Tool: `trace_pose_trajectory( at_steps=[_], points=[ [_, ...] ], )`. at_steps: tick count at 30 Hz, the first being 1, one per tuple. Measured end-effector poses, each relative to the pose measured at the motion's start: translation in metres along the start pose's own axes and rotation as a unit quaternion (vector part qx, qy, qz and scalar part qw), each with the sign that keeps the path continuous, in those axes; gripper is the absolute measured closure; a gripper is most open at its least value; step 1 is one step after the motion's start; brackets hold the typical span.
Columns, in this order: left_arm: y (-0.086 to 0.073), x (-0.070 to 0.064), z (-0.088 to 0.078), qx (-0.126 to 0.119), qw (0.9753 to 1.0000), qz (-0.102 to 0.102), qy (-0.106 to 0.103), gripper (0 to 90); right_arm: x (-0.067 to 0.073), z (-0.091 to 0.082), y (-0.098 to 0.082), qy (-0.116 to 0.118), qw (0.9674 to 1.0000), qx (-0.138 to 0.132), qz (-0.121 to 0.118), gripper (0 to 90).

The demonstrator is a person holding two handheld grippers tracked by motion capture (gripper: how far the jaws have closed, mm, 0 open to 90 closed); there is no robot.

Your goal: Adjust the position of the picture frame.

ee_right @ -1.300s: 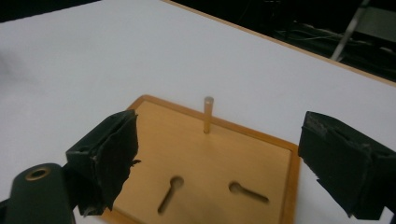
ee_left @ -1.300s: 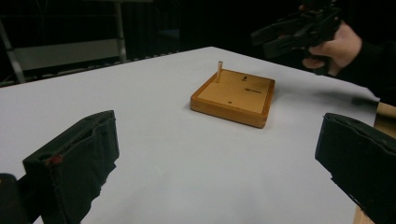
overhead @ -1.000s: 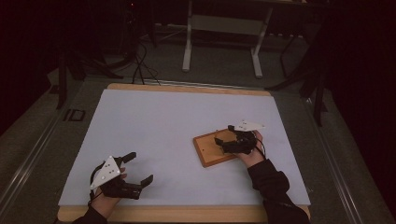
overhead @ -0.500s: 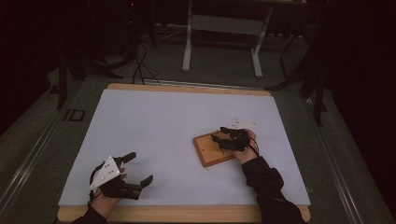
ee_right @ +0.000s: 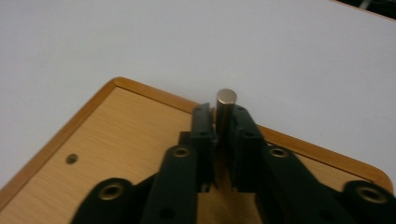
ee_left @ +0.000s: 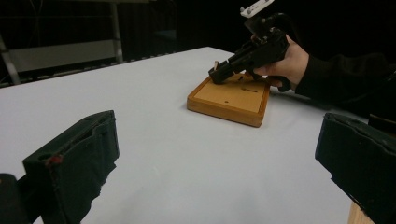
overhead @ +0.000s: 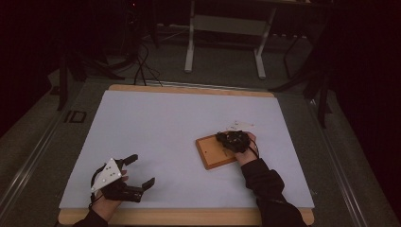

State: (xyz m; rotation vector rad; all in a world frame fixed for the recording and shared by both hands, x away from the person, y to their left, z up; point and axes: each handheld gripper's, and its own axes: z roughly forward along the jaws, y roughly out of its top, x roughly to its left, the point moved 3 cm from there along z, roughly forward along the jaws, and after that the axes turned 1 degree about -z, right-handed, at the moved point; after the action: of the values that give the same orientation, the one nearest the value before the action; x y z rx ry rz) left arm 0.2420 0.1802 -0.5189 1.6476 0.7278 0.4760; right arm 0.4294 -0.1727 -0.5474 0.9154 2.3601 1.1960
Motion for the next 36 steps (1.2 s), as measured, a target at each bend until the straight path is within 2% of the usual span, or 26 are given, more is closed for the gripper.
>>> trace_pose_trajectory(
  at_steps=[2, 17, 23, 36],
  points=[
    [0.0, 0.0, 0.001, 0.001, 1.0, 0.0, 0.0, 0.0, -0.002, 0.0, 0.0, 0.008, 1.0, 0.001, 0.006, 84.5],
    [0.0, 0.0, 0.001, 0.001, 1.0, -0.001, -0.002, 0.0, 0.002, -0.002, 0.002, 0.002, 0.9999, 0.012, 0.011, 85.4],
    [0.0, 0.001, 0.001, 0.001, 1.0, 0.001, -0.002, 0.0, 0.004, -0.008, 0.003, 0.01, 0.9996, 0.0, 0.025, 85.5],
    [0.0, 0.0, 0.002, 0.003, 1.0, 0.004, -0.004, 0.0, 0.015, -0.015, 0.014, 0.017, 0.9994, -0.018, 0.025, 85.6]
  ],
)
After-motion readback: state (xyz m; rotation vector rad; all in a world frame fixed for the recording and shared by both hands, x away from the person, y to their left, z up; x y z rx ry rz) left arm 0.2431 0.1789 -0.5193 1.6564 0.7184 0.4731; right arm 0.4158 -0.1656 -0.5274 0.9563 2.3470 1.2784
